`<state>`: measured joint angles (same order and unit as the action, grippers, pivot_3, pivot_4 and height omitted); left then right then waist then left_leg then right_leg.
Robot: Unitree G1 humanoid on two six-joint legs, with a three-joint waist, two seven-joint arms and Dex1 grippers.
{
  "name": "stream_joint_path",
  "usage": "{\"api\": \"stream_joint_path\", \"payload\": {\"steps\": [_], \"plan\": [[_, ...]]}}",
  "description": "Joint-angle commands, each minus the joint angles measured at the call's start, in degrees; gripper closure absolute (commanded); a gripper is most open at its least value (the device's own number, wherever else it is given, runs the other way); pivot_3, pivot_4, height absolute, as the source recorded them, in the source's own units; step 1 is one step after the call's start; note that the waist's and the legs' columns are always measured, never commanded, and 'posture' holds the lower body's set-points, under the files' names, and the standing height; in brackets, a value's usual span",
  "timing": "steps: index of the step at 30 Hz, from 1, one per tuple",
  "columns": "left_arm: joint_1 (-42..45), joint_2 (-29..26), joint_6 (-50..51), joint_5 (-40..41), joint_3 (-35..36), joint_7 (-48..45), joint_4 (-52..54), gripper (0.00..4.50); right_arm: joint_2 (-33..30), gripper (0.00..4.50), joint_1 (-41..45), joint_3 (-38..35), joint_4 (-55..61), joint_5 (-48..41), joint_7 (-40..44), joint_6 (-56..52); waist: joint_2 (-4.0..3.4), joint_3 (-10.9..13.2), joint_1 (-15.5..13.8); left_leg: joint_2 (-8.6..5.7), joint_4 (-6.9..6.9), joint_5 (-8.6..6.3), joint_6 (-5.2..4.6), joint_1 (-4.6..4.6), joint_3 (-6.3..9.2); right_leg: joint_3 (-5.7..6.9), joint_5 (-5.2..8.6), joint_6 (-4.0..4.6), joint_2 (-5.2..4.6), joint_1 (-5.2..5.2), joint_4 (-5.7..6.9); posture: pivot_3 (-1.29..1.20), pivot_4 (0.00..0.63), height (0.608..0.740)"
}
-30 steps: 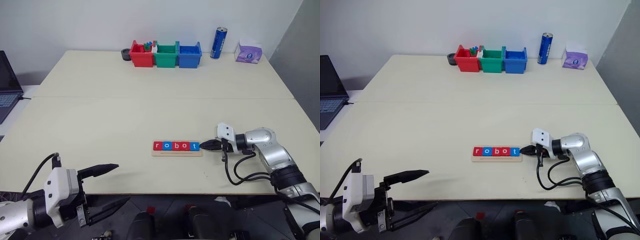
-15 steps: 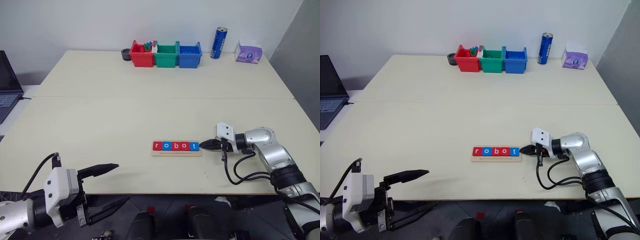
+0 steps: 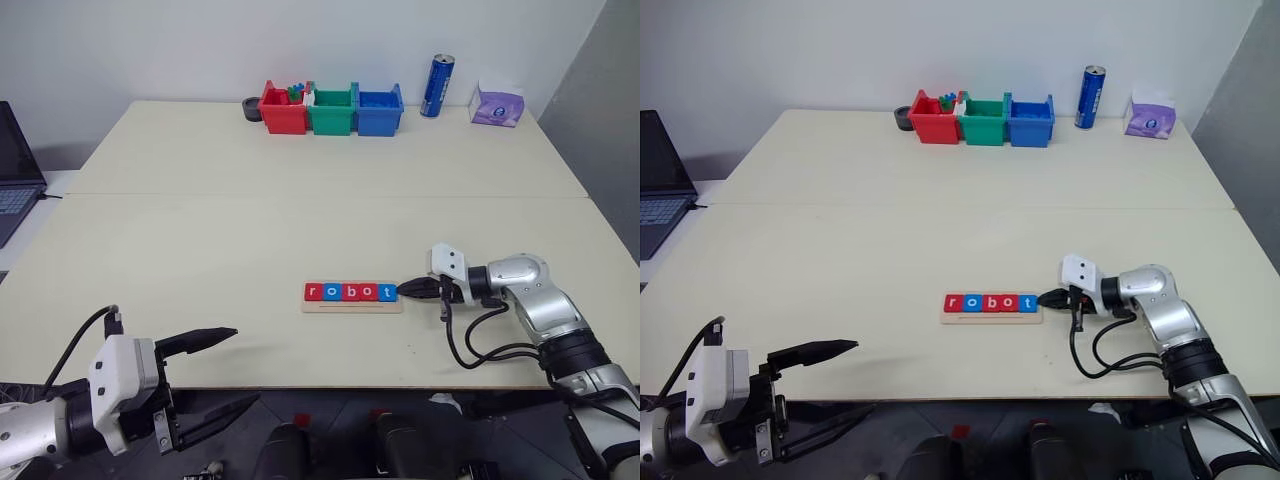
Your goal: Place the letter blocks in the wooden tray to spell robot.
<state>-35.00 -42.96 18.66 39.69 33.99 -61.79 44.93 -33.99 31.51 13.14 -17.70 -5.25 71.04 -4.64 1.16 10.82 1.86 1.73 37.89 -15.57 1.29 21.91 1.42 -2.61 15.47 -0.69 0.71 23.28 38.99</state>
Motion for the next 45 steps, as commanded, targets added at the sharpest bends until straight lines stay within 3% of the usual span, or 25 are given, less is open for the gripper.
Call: {"api": "stream_joint_path", "payload": {"steps": [1, 20, 38, 45], "plan": [[-0.1, -0.4, -0.3, 0.2, 0.2, 0.2, 0.9, 0.00, 0.4, 4.48, 0.7, 0.2, 2.4, -0.1, -0.2, 0.1, 0.00, 0.0, 0.0, 0.00, 0.00, 0.00, 0.00, 0.00, 0.00, 0.00, 0.00, 0.00, 0.00, 0.00, 0.00, 0.00, 0.150, 0.740], [0.5, -1.0, -0.3, -0.1, 0.3, -0.3, 0.2, 0.00, -1.8, 4.48, 0.0, -1.4, 5.6, -2.5, 1.3, -3.3, 0.00, 0.0, 0.0, 0.00, 0.00, 0.00, 0.00, 0.00, 0.00, 0.00, 0.00, 0.00, 0.00, 0.00, 0.00, 0.00, 0.150, 0.740], [1.0, -1.0, 0.5, -0.1, 0.5, 0.3, 0.7, 0.00, 3.2, 4.48, 1.8, 0.8, 2.6, -0.2, -2.2, -1.8, 0.00, 0.0, 0.0, 0.01, 0.00, 0.00, 0.00, 0.00, 0.02, 0.01, 0.00, 0.00, 0.00, 0.00, 0.00, 0.00, 0.150, 0.740], [0.9, -0.9, 0.3, -0.3, 0.7, 0.2, 0.7, 0.00, 1.4, 4.48, 1.7, -0.2, 3.7, -1.7, -1.1, -3.0, 0.00, 0.0, 0.0, 0.02, 0.00, 0.00, 0.00, 0.01, 0.01, 0.01, 0.00, 0.01, 0.00, 0.00, 0.00, 0.00, 0.150, 0.740]]}}
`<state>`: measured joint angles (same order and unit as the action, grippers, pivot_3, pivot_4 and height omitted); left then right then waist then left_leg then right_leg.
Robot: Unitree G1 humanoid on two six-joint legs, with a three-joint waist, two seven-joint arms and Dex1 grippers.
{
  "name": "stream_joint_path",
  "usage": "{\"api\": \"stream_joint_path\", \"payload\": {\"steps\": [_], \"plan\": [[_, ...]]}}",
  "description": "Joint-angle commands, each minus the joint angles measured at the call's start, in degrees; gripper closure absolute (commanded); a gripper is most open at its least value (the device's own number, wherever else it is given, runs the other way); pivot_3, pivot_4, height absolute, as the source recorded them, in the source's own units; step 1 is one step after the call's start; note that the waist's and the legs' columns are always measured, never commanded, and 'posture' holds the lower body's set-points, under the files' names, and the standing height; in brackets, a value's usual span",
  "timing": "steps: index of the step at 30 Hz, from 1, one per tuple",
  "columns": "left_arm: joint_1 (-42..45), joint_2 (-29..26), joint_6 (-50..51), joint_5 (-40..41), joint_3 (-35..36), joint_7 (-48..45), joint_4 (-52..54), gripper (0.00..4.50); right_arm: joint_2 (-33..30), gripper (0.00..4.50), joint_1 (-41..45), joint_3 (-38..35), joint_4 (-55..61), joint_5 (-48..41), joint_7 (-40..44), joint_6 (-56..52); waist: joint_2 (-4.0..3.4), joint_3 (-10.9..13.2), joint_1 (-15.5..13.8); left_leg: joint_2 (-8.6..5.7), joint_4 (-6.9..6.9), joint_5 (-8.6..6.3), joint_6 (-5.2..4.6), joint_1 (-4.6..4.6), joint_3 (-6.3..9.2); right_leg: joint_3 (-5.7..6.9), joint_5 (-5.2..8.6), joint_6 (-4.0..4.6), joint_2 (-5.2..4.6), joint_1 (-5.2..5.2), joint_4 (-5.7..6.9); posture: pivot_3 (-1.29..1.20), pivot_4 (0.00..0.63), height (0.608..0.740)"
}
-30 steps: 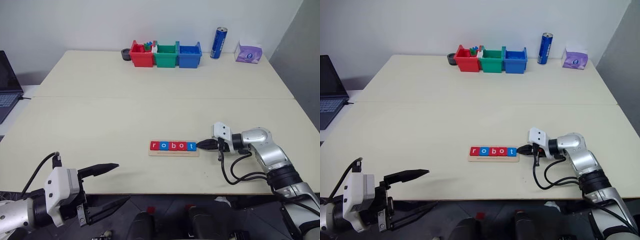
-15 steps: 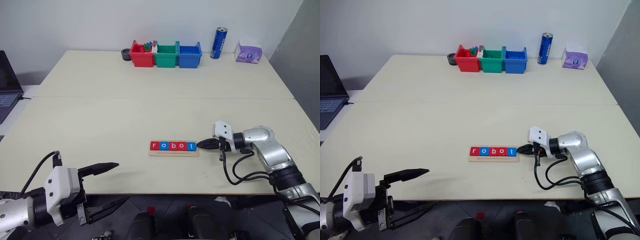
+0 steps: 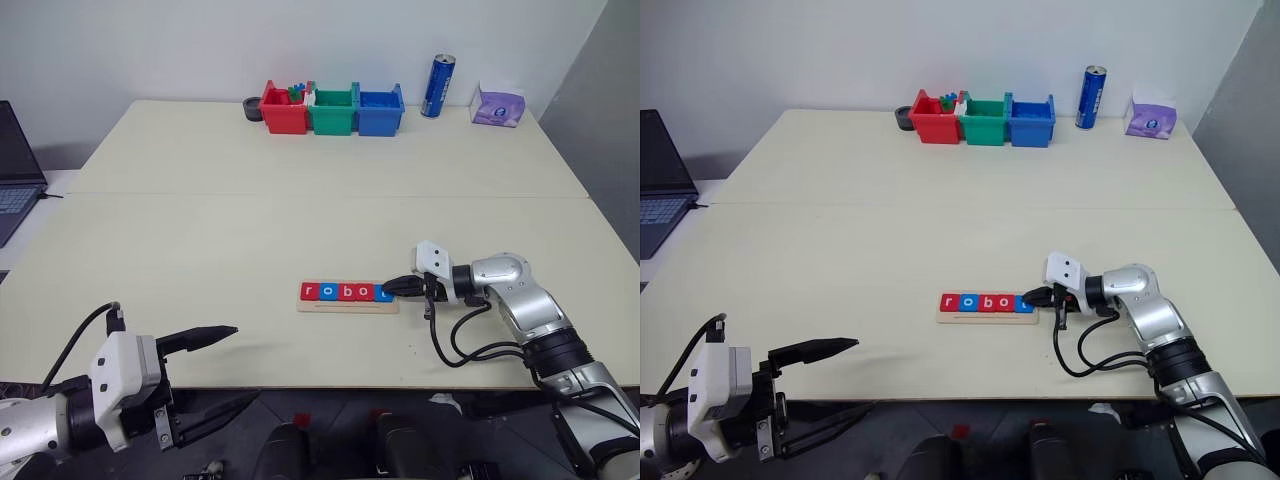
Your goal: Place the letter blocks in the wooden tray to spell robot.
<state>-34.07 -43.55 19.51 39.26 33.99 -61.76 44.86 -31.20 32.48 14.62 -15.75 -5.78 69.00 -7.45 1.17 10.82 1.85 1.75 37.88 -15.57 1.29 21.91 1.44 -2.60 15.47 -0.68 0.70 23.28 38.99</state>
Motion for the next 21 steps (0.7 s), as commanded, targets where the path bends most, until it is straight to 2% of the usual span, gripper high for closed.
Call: {"api": "stream_joint_path", "payload": {"steps": [1, 8, 21], "plan": [[-0.1, -0.2, -0.7, 0.0, 0.6, 0.2, 0.7, 0.00, -2.0, 4.48, 0.5, -2.0, 1.9, -1.4, 1.2, -0.3, 0.00, 0.0, 0.0, 0.00, 0.00, 0.00, 0.00, 0.00, 0.00, 0.00, 0.00, 0.00, 0.00, 0.00, 0.00, 0.00, 0.150, 0.740], [0.4, -0.4, -0.9, -0.3, 0.1, -0.2, 0.2, 0.00, -3.9, 4.48, -1.4, -2.4, 3.3, -1.7, 1.8, -0.6, 0.00, 0.0, 0.0, -0.02, 0.00, 0.00, 0.00, 0.00, -0.01, -0.01, 0.00, 0.00, 0.00, 0.00, 0.00, 0.00, 0.150, 0.740], [1.0, -0.6, -0.2, 0.0, 0.3, -0.1, 0.5, 0.00, 0.0, 4.48, -0.7, -1.3, 3.2, -0.6, -0.4, -1.1, 0.00, 0.0, 0.0, 0.00, 0.00, 0.00, 0.00, 0.00, 0.00, 0.00, 0.00, 0.00, 0.00, 0.00, 0.00, 0.00, 0.150, 0.740]]}}
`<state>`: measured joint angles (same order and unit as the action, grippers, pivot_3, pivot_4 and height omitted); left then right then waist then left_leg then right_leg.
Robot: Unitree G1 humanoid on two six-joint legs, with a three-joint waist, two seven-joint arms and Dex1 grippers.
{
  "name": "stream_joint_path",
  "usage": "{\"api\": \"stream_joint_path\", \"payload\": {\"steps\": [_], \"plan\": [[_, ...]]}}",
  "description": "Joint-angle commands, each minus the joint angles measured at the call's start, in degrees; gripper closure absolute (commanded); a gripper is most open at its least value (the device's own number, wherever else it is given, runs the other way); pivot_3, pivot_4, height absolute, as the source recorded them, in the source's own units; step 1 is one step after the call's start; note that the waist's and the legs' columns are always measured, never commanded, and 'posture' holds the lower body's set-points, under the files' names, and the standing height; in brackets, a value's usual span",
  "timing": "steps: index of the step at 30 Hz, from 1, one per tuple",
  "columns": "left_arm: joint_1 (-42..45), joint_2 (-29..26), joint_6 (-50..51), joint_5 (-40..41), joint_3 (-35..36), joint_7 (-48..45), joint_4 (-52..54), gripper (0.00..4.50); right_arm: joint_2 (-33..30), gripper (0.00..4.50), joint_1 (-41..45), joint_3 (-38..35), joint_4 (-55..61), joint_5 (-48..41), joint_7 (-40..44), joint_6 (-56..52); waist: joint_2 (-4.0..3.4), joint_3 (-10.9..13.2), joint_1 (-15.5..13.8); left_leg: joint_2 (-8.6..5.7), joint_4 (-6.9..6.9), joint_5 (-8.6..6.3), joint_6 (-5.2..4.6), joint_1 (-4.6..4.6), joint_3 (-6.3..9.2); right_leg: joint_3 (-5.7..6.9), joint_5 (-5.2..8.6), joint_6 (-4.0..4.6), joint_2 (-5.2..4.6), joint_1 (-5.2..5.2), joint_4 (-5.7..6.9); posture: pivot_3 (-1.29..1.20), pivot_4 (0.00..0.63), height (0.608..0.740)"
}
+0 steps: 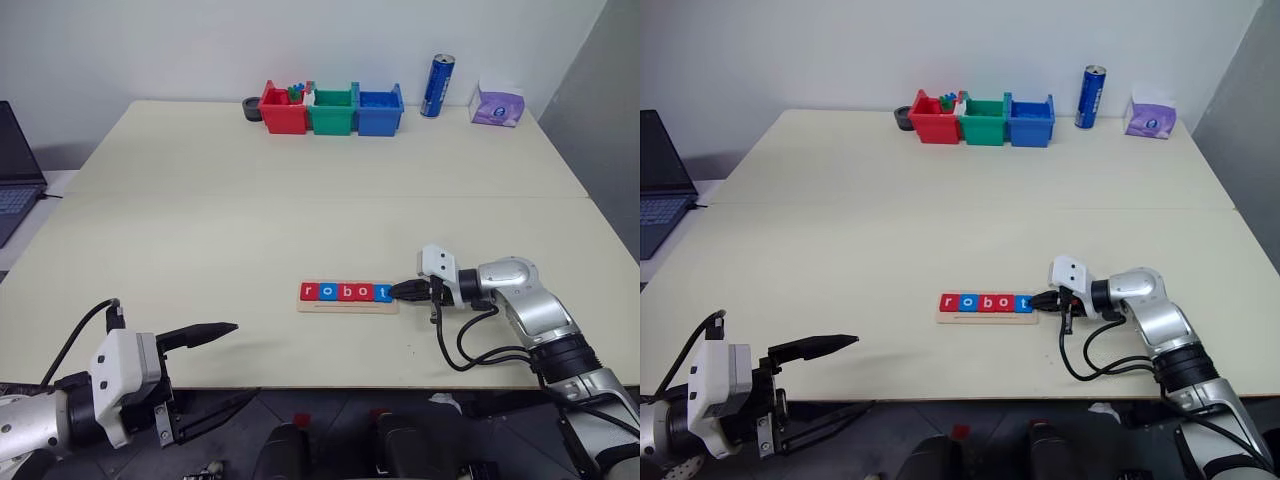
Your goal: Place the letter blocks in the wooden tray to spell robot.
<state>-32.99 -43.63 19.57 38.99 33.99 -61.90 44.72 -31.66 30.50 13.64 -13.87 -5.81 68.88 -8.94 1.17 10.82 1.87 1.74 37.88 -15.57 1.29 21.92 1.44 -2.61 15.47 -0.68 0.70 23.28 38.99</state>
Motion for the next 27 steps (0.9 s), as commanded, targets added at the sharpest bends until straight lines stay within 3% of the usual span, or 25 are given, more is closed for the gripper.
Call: {"api": "stream_joint_path", "payload": {"steps": [1, 16, 27], "plan": [[-0.2, -0.5, -0.3, 0.2, 0.3, 0.1, 0.7, 0.00, 0.6, 4.48, 1.4, -0.3, 1.2, -0.5, -0.4, 0.4, 0.00, 0.0, 0.0, 0.00, 0.00, 0.00, 0.00, 0.00, 0.00, 0.00, 0.00, 0.00, 0.00, 0.00, 0.00, 0.00, 0.150, 0.740], [-0.5, -0.4, -0.5, 0.0, 0.6, 0.0, 0.5, 0.00, -2.6, 4.48, 0.9, -1.3, 0.4, -0.8, 1.1, 1.2, 0.00, 0.0, 0.0, 0.00, 0.00, 0.00, 0.00, 0.00, 0.00, 0.01, 0.00, 0.00, 0.00, 0.00, 0.00, 0.00, 0.150, 0.740], [0.3, -1.0, -0.2, 0.2, 0.5, -0.1, 0.2, 0.00, -0.5, 4.48, 0.4, -0.2, 0.8, 0.0, -0.7, 1.2, 0.00, 0.0, 0.0, 0.00, 0.00, 0.00, 0.00, 0.00, 0.01, 0.00, 0.00, 0.01, 0.00, 0.00, 0.00, 0.00, 0.150, 0.740]]}}
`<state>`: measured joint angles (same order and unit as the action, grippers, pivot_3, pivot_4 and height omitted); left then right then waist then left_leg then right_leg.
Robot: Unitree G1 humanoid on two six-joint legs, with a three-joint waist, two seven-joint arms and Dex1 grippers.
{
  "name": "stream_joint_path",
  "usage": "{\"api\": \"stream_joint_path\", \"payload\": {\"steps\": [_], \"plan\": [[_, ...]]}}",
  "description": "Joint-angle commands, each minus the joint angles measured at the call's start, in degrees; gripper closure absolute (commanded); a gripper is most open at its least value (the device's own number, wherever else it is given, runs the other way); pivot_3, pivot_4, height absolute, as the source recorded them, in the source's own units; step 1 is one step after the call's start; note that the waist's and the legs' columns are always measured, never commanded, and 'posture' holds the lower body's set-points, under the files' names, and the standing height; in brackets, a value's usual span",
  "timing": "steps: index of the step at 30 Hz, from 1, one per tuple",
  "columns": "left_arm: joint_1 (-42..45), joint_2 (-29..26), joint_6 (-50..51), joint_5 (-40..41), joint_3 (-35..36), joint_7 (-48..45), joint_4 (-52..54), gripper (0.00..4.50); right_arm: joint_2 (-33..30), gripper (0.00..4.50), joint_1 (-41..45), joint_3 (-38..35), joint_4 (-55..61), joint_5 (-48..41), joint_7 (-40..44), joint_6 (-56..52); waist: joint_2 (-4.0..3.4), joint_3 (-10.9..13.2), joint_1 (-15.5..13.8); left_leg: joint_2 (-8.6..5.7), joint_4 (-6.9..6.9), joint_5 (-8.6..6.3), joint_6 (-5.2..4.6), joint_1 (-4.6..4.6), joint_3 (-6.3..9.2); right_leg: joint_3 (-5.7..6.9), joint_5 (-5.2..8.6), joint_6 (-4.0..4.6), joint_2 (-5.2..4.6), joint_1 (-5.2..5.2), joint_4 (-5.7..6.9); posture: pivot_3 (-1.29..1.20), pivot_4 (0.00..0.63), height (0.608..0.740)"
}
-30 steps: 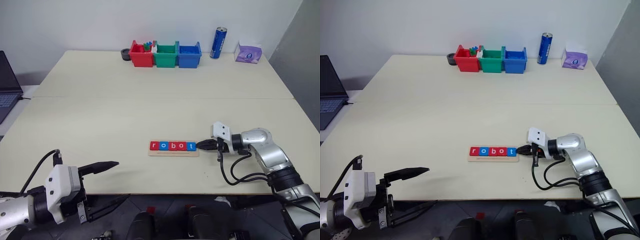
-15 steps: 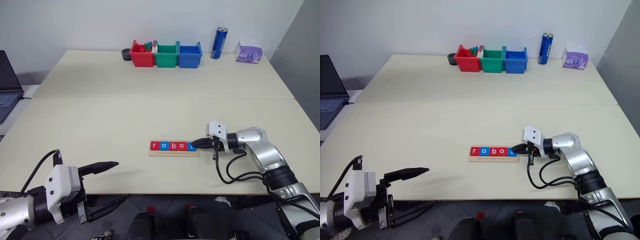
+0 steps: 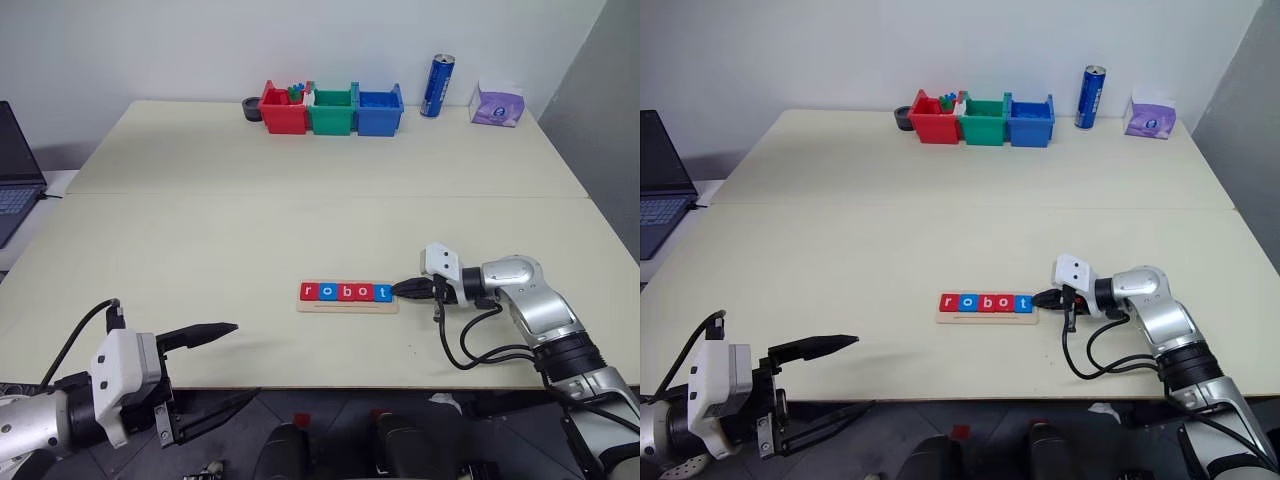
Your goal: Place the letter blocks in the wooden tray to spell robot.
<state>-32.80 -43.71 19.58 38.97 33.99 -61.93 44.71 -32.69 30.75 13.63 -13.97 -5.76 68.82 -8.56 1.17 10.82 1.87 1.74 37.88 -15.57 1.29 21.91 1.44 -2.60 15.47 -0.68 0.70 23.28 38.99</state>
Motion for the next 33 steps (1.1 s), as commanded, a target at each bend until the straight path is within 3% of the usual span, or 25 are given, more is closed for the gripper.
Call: {"api": "stream_joint_path", "payload": {"steps": [1, 20, 33], "plan": [[0.2, -0.9, -0.2, 0.2, 0.5, -0.1, 0.3, 0.00, 0.8, 4.48, 0.2, 0.0, 0.7, 0.1, -0.9, 1.1, 0.00, 0.0, 0.0, 0.00, 0.00, 0.00, 0.00, 0.00, 0.00, -0.01, 0.00, 0.00, 0.00, 0.00, 0.00, 0.00, 0.150, 0.740], [0.3, -0.8, -0.5, -0.2, 0.3, -0.1, 0.1, 0.00, -2.5, 4.48, -0.4, -0.8, 0.5, -1.0, 1.0, 1.6, 0.00, 0.0, 0.0, -0.01, 0.00, 0.00, 0.00, 0.00, 0.00, 0.00, 0.00, 0.00, 0.00, 0.00, 0.00, 0.00, 0.150, 0.740], [0.1, -0.7, -0.2, 0.0, 0.8, -0.1, 0.4, 0.00, 0.2, 4.48, 0.0, 0.6, 0.0, 0.1, -0.4, 2.0, 0.00, 0.0, 0.0, 0.00, 0.00, 0.00, 0.00, 0.00, 0.00, 0.00, 0.00, 0.00, 0.00, 0.00, 0.00, 0.00, 0.150, 0.740]]}}
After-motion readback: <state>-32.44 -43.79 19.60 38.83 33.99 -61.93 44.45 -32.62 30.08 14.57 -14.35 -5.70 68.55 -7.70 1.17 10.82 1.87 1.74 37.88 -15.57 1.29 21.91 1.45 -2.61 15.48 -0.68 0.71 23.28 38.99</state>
